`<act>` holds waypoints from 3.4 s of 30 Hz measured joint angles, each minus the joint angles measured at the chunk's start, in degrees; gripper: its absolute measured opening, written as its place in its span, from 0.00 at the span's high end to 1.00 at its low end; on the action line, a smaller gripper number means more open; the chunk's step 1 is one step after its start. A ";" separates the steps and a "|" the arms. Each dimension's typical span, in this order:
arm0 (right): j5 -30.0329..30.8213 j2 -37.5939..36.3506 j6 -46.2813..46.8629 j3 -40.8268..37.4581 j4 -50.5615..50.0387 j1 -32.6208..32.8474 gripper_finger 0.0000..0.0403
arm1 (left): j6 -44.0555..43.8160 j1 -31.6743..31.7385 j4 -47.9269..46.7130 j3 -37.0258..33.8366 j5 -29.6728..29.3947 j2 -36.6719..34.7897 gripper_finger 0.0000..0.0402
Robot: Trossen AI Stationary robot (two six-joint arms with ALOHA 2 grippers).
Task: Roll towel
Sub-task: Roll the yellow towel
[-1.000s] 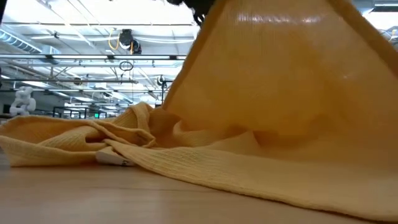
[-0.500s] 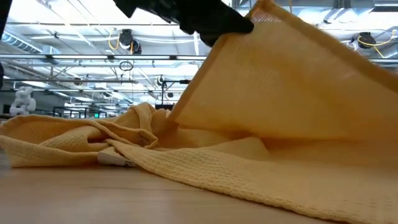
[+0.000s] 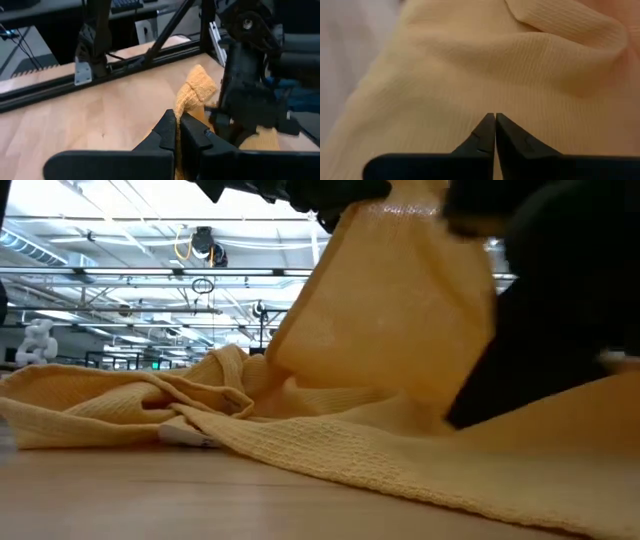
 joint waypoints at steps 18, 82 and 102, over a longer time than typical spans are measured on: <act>0.78 -0.17 -11.04 2.03 -5.29 -18.87 1.00 | 17.47 22.99 -17.04 2.06 21.49 -5.11 0.98; 14.87 -0.71 14.16 14.88 -51.62 6.30 1.00 | -3.30 8.74 -4.67 1.88 -1.93 -0.67 0.98; 15.56 -16.87 -37.35 -6.32 -19.32 -3.35 1.00 | -6.67 8.37 4.23 1.86 -16.96 -0.67 0.98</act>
